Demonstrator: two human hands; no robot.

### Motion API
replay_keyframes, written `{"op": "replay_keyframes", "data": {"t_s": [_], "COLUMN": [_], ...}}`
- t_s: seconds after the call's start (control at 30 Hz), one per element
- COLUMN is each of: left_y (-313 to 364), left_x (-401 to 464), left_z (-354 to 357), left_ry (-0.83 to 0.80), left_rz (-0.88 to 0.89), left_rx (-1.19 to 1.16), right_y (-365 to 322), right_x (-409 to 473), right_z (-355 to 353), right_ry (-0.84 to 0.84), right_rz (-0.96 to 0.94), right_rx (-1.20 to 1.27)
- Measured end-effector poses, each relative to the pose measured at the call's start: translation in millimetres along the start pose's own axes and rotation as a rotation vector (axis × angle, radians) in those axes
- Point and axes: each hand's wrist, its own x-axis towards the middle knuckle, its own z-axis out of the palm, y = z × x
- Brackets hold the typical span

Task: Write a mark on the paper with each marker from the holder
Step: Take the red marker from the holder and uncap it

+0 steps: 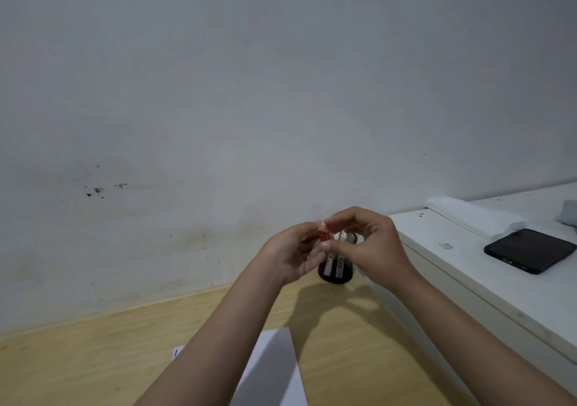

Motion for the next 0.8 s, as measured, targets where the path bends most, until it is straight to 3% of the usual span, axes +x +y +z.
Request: {"op": "replay_keyframes", "data": {"t_s": [0.13, 0.23, 0.33, 0.43, 0.6, 0.8], "left_y": [11, 14, 11, 5, 1, 0], "left_x": [-36, -61, -83, -102, -124, -137], "left_z": [-12, -23, -35, -47, -70, -79], "left_ry": [0.038, 0.066, 0.059, 0.060, 0.170, 0.232], "left_rz": [0.088, 0.174, 0.280, 0.352, 0.474, 0.647], "left_rx": [-0.007, 0.169, 0.355, 0.430, 0.461, 0.562], "right_y": [-17, -25, -36, -51, -64, -69], "right_x": [-12, -13, -15, -20, -23, -31], "right_z": [7, 24, 43, 61, 75, 94], "right_ry": [0.077, 0.206, 0.160, 0.099, 0.176, 0.062], "right_rz": [0.080, 0.269, 0.424, 0.414, 0.366, 0.370], "right_rx": [0.113, 0.180, 0.215, 0.270, 0.393, 0.390]}}
